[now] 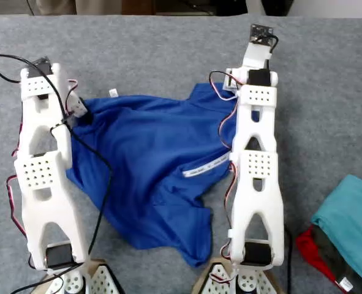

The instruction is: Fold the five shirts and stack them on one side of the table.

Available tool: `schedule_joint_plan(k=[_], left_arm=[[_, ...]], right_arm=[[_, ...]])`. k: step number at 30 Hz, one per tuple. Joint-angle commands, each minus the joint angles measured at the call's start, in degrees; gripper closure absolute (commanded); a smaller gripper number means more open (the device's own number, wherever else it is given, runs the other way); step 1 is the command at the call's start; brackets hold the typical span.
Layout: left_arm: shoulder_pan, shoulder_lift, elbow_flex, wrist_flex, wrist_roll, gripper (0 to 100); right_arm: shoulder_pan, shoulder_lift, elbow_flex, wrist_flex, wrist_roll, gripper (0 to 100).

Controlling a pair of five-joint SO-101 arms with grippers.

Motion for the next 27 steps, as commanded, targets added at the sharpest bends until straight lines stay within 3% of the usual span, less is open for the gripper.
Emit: schedule_joint_plan(k=[1,6,18,27], left_arm=[[-3.60,-0.57,-12.92,0.09,0.26,75],[-2.99,1.10,-24.26,-3.34,0.62,75],[2.99,12.35,-22.86,-16.00,8.53,75],[3.16,13.67,-23.03,-14.15,8.35,75]], right_arm=[[0.40,-0.31,-2.33,-0.79,0.44,99.3],[0.40,-0.31,-2.33,-0.79,0.44,99.3],[0.40,-0.31,-2.33,-0.79,0.44,99.3],[0.40,-0.31,-2.33,-0.79,0.44,99.3]])
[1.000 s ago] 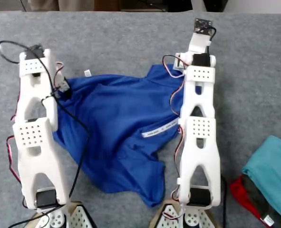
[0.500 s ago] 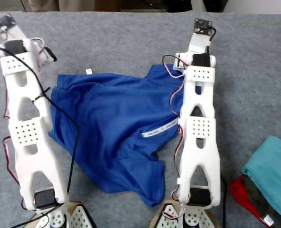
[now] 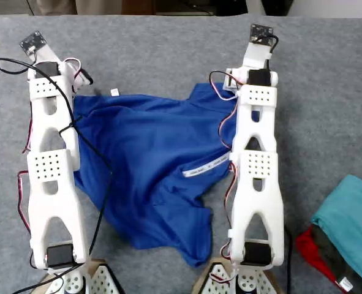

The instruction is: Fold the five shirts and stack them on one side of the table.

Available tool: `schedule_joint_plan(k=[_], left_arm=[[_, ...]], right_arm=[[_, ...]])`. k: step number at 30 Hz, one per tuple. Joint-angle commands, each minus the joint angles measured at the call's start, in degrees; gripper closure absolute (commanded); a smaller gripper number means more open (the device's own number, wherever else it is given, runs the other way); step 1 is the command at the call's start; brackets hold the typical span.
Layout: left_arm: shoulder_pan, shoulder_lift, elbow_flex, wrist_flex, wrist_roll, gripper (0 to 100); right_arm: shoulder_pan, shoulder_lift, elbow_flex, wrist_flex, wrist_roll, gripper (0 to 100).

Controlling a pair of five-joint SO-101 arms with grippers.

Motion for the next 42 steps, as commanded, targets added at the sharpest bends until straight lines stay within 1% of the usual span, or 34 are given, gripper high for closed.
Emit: schedule_joint_plan(k=[1,5,8,14,22,29,32,34,37,40,42], left_arm=[[0.44,-0.04,-1.85,1.76,0.35,75],[0.35,0.31,-1.76,5.10,-0.44,75],[0.79,0.31,-1.85,7.38,-6.68,75],[2.37,0.31,-1.85,7.47,-11.52,85],[2.73,0.40,-1.41,5.89,-11.87,98],[2.64,-0.31,-0.53,5.45,-11.78,98],[2.90,-0.31,-6.15,7.56,-10.90,98],[2.90,-0.31,-12.92,10.64,-8.88,98],[2.73,-0.31,-24.79,14.95,-8.53,98],[2.64,-2.86,-24.79,16.53,-8.44,98],[2.55,-6.02,-24.88,20.13,-8.35,98]], right_arm=[[0.40,-0.31,-2.33,-0.79,0.44,99.3],[0.40,-0.31,-2.33,-0.79,0.44,99.3],[0.40,-0.31,-2.33,-0.79,0.44,99.3],[0.40,-0.31,-2.33,-0.62,0.44,99.3],[0.40,-0.31,-2.33,-0.53,0.44,99.3],[0.40,-0.31,-2.42,-0.53,0.44,99.3],[0.40,-0.92,-2.59,-0.53,0.26,99.3],[0.40,-3.30,-2.68,-0.53,0.35,99.3],[0.66,-7.60,-2.51,0.70,0.09,99.4],[0.66,-10.15,-2.68,0.88,0.09,99.4],[0.31,-13.49,-2.68,2.20,0.09,99.4]])
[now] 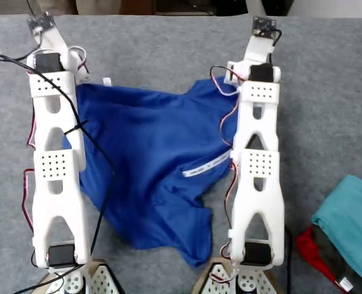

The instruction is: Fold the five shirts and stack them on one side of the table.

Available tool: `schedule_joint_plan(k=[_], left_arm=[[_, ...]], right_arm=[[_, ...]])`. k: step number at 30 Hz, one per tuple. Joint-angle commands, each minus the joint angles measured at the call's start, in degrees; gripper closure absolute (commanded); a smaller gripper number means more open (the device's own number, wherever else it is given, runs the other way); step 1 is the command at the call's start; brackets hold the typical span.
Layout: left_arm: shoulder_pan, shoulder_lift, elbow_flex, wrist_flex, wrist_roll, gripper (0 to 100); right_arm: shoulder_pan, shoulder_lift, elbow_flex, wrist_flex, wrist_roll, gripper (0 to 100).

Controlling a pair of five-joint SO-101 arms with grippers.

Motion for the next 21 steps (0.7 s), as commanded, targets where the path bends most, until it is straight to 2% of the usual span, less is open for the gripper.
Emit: schedule_joint_plan(k=[1,12,16,21], left_arm=[[-0.09,-7.52,-3.52,5.19,0.53,98],[-0.18,-28.79,-2.90,8.44,0.44,98],[-0.09,-41.63,4.13,8.44,0.44,98],[-0.09,-61.41,18.90,8.44,0.35,98]], right_arm=[[0.22,-10.77,-2.51,2.29,0.09,99.4],[-2.95,-42.77,-2.59,13.36,0.00,99.4],[-3.30,-56.75,-2.51,14.07,0.35,99.4],[-3.30,-71.78,-2.42,12.66,1.85,99.4]])
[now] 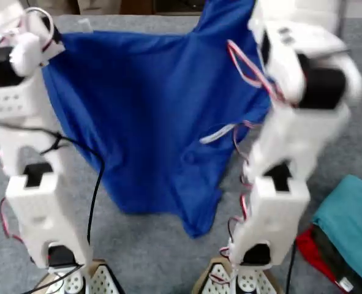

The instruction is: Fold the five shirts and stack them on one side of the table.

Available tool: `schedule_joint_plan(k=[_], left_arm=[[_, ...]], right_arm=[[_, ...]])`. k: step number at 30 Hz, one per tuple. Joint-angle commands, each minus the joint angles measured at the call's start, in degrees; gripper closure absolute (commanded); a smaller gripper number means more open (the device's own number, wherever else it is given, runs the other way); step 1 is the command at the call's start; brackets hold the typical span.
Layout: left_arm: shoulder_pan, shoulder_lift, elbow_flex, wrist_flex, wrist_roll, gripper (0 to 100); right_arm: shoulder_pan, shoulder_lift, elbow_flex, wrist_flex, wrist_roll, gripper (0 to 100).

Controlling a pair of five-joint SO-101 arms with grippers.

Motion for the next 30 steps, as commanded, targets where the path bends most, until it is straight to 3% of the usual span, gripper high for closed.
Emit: schedule_joint_plan(k=[1,8,14,30], left_arm=[[0.00,-18.07,9.85,0.79,0.09,98],[0.09,-48.66,25.23,0.70,-4.66,98],[-0.09,-65.01,34.64,0.62,-8.18,98],[-0.18,-70.11,51.43,-1.76,-10.37,98]], right_arm=[[-0.04,-13.67,-2.07,-2.20,1.93,99.4],[0.04,-31.87,-1.63,-10.55,1.85,99.4],[0.13,-39.87,3.12,-15.74,1.85,99.4],[3.82,-38.64,30.81,-23.30,-7.21,99.4]])
